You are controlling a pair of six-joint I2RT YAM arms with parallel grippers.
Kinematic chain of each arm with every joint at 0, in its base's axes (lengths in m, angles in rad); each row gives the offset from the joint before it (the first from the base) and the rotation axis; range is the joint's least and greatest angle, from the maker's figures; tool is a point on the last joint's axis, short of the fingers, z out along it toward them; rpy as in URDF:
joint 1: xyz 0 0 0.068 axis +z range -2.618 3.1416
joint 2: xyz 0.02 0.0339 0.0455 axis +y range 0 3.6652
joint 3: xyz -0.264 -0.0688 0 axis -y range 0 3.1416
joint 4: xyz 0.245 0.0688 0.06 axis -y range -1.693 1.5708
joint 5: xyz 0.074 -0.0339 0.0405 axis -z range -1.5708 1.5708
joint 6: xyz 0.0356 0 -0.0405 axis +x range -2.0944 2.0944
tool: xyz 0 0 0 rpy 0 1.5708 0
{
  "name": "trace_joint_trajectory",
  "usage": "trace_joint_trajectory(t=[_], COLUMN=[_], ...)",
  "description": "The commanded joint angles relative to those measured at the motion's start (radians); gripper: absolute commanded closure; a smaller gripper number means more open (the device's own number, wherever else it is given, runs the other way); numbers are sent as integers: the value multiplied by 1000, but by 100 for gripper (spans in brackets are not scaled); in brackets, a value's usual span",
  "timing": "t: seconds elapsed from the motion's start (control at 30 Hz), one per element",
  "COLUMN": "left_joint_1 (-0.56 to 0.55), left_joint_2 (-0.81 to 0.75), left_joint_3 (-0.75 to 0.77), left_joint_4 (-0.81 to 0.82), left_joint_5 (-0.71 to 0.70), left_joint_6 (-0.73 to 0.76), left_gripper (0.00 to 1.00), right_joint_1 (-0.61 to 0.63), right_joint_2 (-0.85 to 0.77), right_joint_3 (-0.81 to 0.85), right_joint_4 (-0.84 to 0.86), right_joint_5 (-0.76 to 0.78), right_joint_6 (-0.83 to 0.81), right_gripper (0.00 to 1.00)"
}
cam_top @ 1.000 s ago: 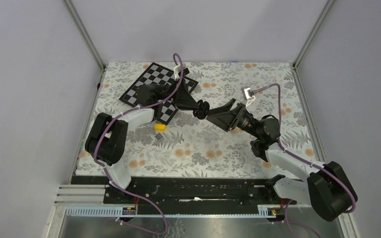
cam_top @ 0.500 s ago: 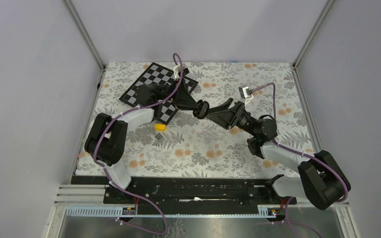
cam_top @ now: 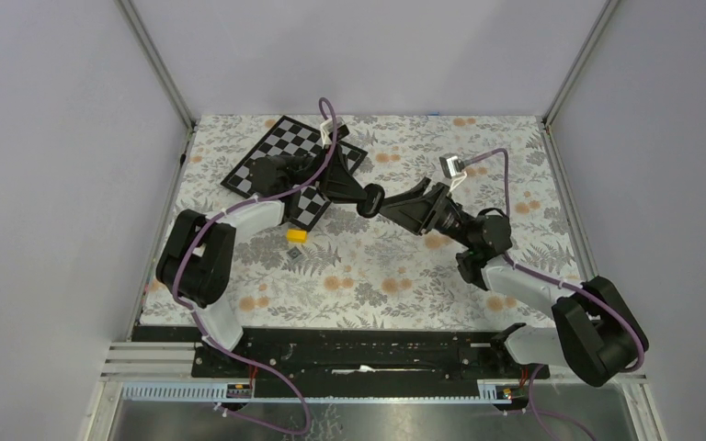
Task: Insert the wireless bluetooth earbuds into the charging case
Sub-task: Close the charging case.
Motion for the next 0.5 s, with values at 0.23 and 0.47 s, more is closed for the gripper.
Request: trace_joint_trajectory(t=[0.23, 0.47], left_joint_1=[-5, -5], left_joint_2=[-44, -47], left_joint_3=[7, -1], left_joint_4=[102, 95], left_joint_5=[15, 30], left_joint_6=[11, 29], left_gripper=[100, 100], right_joint_1=[22, 26], right_joint_2=[3, -37], right_joint_3=[94, 114], right_joint_4=[-68, -208], right_joint_5=[11, 22], right_joint_6=[-81, -135], right_gripper=[43, 51])
